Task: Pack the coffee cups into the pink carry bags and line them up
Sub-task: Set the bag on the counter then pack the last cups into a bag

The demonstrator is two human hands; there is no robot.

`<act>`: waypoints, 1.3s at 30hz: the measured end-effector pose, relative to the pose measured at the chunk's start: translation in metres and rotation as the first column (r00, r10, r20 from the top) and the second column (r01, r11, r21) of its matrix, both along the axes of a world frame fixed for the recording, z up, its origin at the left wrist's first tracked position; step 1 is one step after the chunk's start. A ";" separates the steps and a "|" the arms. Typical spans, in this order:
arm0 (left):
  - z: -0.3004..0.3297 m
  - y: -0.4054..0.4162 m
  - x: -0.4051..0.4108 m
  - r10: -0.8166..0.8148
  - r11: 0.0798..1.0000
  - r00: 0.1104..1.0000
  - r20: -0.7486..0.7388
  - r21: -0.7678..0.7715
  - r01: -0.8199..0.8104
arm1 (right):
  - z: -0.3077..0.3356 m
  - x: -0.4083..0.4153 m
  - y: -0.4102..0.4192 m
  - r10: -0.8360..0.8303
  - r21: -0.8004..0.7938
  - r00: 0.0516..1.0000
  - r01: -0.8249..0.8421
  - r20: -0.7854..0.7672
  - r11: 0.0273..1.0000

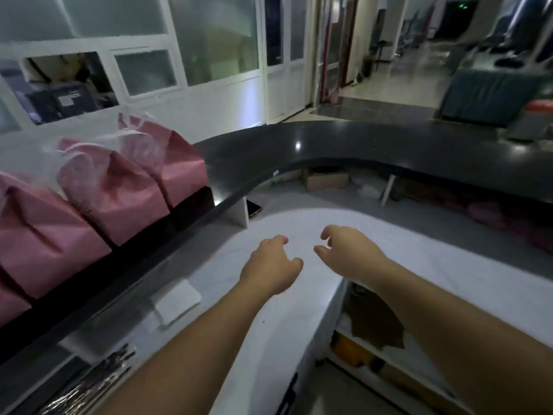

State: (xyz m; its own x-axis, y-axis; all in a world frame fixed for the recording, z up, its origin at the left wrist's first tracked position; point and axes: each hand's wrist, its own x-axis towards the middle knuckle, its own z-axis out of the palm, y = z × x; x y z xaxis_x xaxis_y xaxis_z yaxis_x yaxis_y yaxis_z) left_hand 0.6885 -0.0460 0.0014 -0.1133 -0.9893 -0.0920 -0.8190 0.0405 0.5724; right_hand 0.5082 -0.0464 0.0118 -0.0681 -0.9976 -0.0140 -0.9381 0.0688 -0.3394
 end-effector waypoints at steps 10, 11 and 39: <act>0.011 0.064 -0.146 -0.307 0.951 0.950 0.057 -0.018 0.308 | 0.011 -0.158 0.128 -0.283 -0.026 0.957 0.285 0.065 0.958; 0.013 0.072 -0.166 -0.325 0.945 0.944 0.061 -0.026 0.327 | 0.011 -0.175 0.142 -0.312 -0.035 0.947 0.315 0.078 0.948; -0.016 0.361 -0.745 -0.850 0.520 0.523 0.060 -0.060 0.852 | -0.008 -0.647 0.537 -0.877 -0.013 0.465 0.884 0.125 0.467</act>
State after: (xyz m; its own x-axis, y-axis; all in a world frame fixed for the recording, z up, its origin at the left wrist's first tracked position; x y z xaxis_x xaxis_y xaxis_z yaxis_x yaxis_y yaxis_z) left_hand -0.0566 0.3154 -0.0151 -0.9041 -0.4255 -0.0391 -0.3824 0.7648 0.5185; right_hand -0.1389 0.4906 0.0042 -0.9131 -0.4075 -0.0092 -0.3591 0.8150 -0.4548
